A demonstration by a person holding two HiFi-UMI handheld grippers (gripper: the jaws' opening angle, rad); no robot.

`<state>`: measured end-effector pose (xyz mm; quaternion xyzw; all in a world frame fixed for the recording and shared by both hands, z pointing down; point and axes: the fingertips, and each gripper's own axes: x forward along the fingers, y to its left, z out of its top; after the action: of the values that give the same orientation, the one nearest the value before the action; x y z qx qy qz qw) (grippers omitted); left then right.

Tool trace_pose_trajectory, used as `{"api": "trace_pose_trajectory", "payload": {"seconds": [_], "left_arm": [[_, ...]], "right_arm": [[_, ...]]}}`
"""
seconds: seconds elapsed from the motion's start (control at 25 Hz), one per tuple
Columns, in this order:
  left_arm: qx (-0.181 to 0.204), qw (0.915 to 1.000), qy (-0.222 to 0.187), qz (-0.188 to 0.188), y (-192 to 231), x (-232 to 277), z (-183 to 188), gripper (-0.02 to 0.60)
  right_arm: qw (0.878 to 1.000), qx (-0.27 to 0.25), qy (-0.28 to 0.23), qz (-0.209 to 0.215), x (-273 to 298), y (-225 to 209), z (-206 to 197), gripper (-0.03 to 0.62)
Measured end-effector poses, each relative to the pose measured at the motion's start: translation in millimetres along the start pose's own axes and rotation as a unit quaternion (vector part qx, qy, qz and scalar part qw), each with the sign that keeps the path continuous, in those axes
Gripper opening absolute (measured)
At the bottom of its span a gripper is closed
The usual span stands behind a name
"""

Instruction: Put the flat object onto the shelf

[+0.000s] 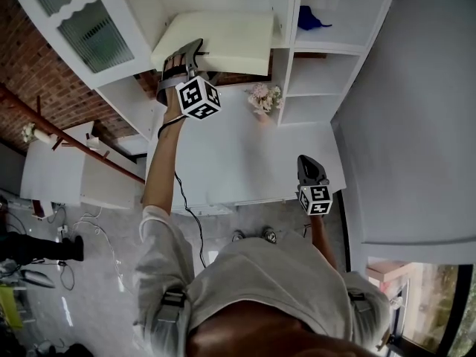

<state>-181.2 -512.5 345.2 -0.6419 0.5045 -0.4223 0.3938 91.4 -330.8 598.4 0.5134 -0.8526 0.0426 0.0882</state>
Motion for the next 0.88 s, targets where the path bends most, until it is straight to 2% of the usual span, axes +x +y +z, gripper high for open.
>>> {"api": "trace_pose_trajectory", "payload": {"seconds": [0.12,0.28,0.64,0.88], "left_arm": [[0.018,0.9997,0.016,-0.01,-3,3,-1,0.432],[0.041,0.9976,0.042,-0.036,-5,16,-5,0.376],[0.035,0.9946,0.079,-0.058,-4,47,-4,0.373],[0.03,0.9938,0.089,-0.061,-2,65,-4,0.373]], "right_arm": [[1.0,-0.003,-0.001,0.006,-2,9,2,0.029],[1.0,-0.002,-0.001,-0.003,-10,6,1,0.029],[1.0,0.005,0.003,-0.029,-29,-11,-6,0.029],[0.999,0.007,0.006,-0.036,-36,-17,-10,0.029]]}}
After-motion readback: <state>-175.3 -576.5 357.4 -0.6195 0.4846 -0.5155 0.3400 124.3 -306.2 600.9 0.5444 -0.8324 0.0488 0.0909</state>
